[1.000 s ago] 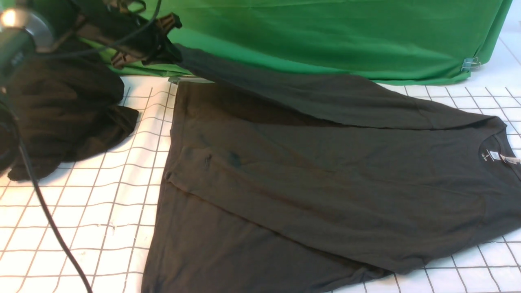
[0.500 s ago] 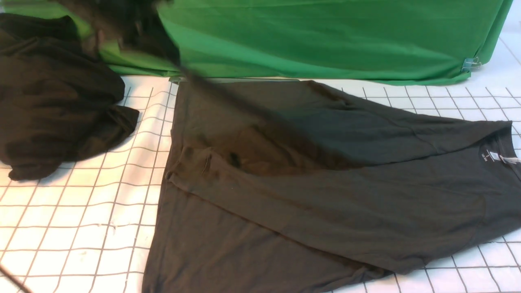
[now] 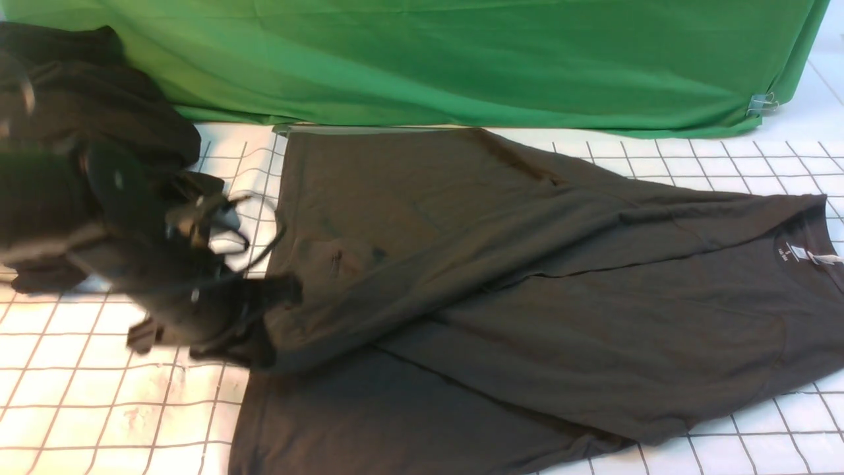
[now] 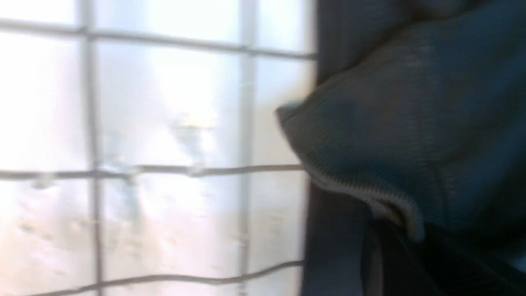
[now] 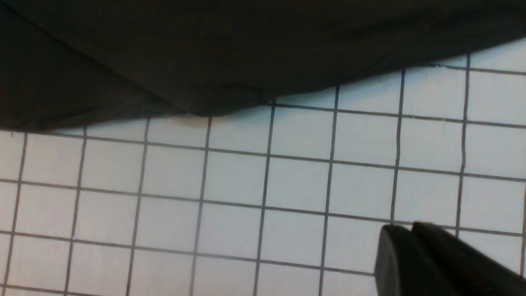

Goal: Fold a long-sleeved shirt over a white checkered tablecloth.
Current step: 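Fold the left side of the dark shirt inward over its body with the left gripper, then grasp the near edge of the shirt at its hem and shoulder corners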

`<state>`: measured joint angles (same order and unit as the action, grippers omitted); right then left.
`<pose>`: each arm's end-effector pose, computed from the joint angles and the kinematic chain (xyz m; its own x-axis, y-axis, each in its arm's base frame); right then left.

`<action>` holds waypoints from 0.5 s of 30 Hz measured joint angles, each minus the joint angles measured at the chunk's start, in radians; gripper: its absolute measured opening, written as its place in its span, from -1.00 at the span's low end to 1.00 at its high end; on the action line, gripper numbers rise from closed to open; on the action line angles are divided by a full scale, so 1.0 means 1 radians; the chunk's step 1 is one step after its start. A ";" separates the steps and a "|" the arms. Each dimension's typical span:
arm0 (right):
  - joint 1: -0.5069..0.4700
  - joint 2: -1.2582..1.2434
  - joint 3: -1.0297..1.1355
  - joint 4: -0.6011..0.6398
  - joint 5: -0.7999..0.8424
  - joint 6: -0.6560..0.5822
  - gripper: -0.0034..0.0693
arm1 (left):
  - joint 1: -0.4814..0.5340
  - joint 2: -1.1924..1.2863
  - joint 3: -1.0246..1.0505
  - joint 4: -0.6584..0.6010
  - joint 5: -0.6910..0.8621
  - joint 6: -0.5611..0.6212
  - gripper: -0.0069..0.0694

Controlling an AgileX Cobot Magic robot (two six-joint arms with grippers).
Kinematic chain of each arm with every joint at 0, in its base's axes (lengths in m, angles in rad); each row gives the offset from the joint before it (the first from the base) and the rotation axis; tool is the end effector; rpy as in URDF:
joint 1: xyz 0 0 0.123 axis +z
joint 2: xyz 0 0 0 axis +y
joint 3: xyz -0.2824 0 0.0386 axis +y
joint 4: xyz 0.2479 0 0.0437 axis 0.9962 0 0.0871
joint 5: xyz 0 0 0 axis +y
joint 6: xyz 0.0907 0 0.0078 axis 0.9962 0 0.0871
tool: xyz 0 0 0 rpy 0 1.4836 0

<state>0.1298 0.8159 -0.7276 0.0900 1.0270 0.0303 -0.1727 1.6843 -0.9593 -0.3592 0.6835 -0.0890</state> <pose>0.1303 0.0241 0.2991 -0.8586 -0.0348 -0.5114 -0.1028 0.9891 0.1054 0.3013 -0.0731 0.1822 -0.9646 -0.1918 -0.1812 -0.1316 0.9449 -0.2997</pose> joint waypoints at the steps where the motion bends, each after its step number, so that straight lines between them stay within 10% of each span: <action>1: 0.000 0.000 0.000 0.000 0.000 -0.003 -0.83 | 0.000 0.000 0.005 0.011 -0.007 -0.008 -0.52; 9: 0.000 0.000 0.000 0.000 0.000 -0.022 -0.79 | 0.001 -0.103 -0.074 0.100 0.100 -0.064 0.25; 15: 0.000 0.000 0.000 0.000 0.001 -0.030 -0.77 | -0.032 -0.209 -0.039 0.112 0.268 -0.081 0.47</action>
<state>0.1298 0.8159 -0.7276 0.0900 1.0279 0.0000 -0.2044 1.4748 -0.9979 -0.2474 0.9519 -0.1700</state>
